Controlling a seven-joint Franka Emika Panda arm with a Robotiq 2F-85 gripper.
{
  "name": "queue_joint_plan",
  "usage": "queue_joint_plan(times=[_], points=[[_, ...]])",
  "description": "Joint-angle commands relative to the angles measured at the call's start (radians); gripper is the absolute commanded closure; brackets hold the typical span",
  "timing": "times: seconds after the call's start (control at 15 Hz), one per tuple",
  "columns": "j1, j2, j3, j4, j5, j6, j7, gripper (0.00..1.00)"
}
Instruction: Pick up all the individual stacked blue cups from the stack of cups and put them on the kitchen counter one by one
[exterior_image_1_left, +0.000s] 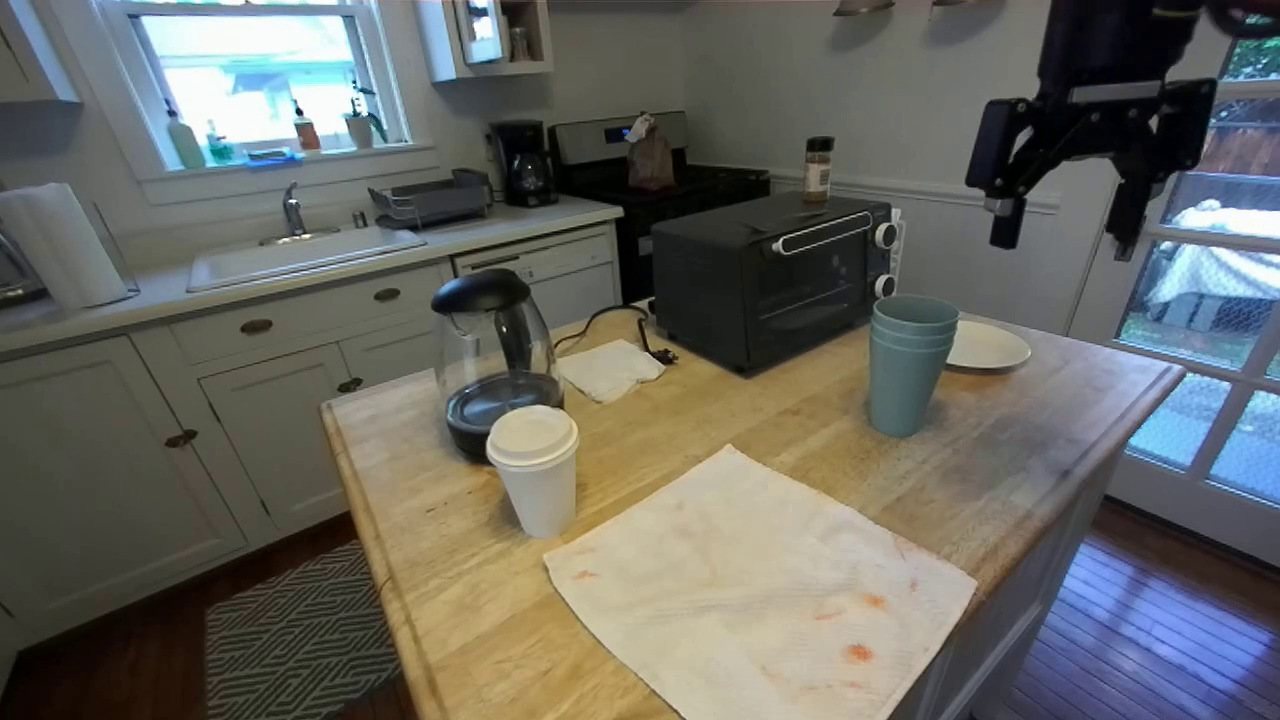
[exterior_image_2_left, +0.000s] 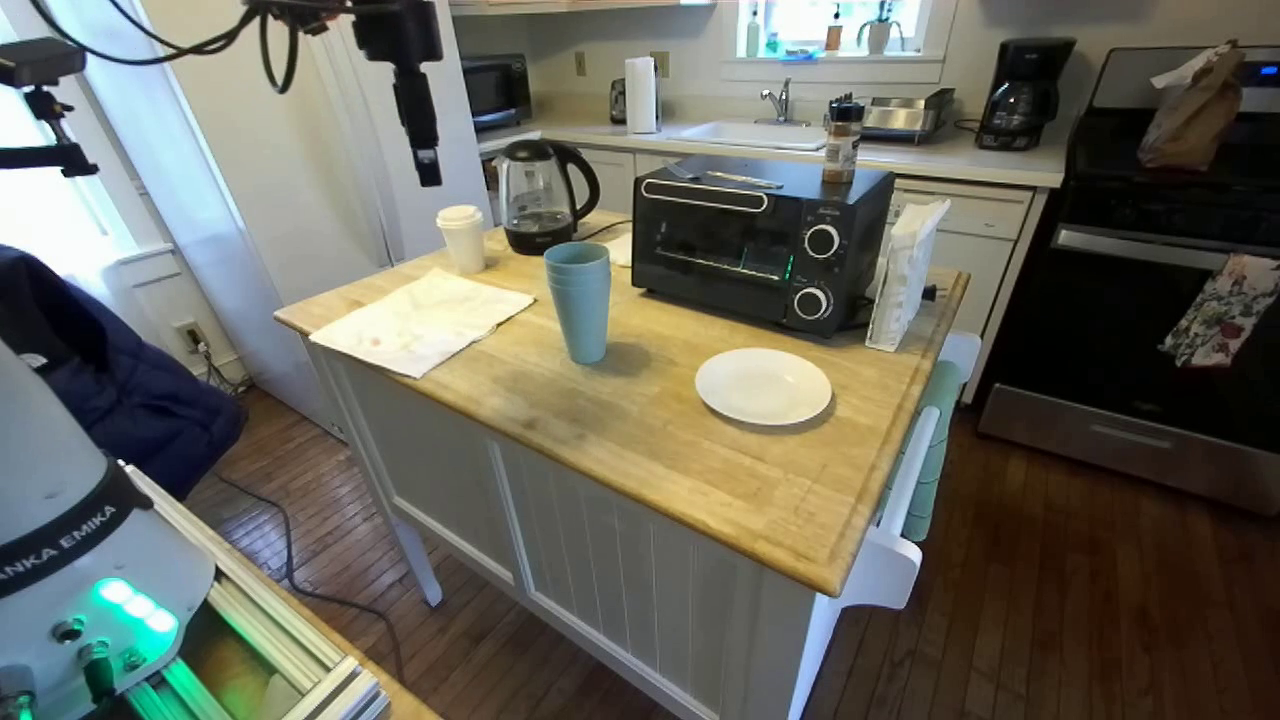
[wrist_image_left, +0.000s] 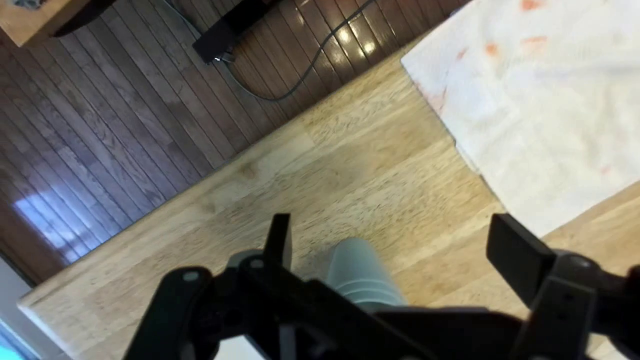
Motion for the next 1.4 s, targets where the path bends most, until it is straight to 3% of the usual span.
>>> queue_joint_plan(times=[0.0,0.67,1.33], points=[[-0.039,0.108,-0.032,0.063,-0.031,0.080,0.123,0.00],[-0.029,0.338,-0.140,0.151,-0.022,0.295,0.138,0.00],[-0.005,0.459,-0.187,0.218,-0.005,0.308,0.085,0.00]])
